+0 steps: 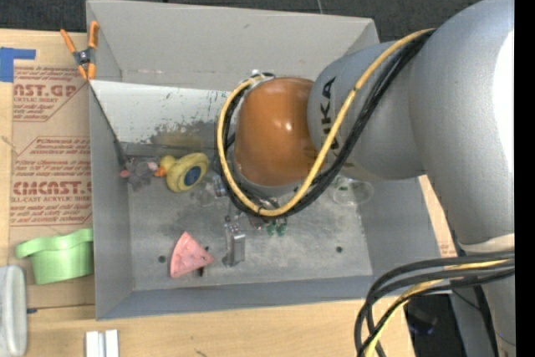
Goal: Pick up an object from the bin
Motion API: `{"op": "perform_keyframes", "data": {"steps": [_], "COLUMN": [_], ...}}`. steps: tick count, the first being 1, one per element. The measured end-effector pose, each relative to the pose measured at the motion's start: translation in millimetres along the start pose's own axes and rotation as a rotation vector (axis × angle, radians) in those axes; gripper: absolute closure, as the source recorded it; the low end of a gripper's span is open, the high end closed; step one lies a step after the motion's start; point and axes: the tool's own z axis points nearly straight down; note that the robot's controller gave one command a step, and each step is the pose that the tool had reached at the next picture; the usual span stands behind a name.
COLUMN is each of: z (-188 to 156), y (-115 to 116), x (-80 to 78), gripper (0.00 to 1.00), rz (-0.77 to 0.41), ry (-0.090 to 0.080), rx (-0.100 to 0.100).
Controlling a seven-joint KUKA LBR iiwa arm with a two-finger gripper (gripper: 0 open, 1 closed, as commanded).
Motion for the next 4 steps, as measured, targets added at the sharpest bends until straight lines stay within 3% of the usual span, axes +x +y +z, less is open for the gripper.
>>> {"op": "perform_keyframes", "data": {"steps": [1,2,3,4], "z": [29,40,45,45], "y": [21,28,61,61], "x": [8.9,14.6,22.1,22.0], "gripper": [0.0,0.0,1.0,1.0], "rz": [-0.13,-0.186,-0.394,-0.393], "ry": [0.007,0.003,0.006,0.006], "rx": [-0.003,-0.002,-0.005,-0.006]}}
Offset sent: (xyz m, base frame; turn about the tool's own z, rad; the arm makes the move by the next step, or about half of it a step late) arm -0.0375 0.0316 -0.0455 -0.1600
